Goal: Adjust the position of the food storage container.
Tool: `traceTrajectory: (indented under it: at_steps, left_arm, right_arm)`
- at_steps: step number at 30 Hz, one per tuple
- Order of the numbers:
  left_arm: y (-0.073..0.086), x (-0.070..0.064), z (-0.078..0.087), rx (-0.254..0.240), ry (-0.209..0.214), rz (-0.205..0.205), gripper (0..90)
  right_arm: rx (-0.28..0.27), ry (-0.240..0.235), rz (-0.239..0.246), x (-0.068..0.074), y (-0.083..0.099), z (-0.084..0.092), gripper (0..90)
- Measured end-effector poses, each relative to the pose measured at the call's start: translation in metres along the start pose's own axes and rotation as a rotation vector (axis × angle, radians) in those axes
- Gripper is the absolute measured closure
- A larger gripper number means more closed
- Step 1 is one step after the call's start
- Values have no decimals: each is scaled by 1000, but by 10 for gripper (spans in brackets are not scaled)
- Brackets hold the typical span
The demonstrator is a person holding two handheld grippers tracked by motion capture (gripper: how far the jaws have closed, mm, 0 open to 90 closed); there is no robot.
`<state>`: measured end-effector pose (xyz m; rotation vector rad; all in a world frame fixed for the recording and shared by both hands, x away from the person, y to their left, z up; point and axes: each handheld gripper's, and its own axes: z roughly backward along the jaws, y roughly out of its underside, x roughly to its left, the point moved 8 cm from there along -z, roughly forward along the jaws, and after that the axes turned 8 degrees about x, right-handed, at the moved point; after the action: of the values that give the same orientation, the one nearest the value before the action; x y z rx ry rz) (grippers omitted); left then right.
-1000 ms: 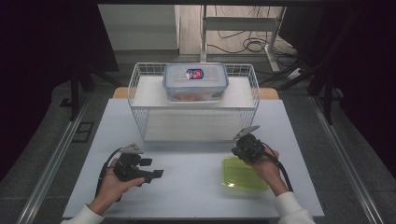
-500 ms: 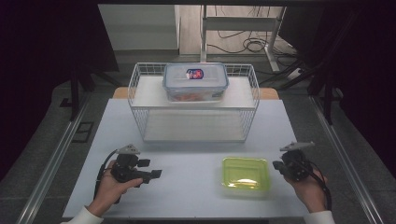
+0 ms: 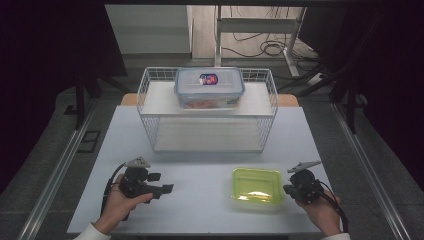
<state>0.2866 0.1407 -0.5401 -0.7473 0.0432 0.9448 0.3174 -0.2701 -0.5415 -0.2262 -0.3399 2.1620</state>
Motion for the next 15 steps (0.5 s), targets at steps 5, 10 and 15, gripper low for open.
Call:
traceTrajectory:
  at_steps: [5,10,15]
  left_arm:
    - [1,1,0,1,-6,5,277]
    - [1,2,-1,2,-6,7,275]
    - [1,2,-2,4,-8,9,274]
  right_arm:
    - [1,-21,36,17,-12,-4,892]
    - [-5,-55,93,42,-29,-12,892]
    - [-26,-81,150,66,-48,-17,892]
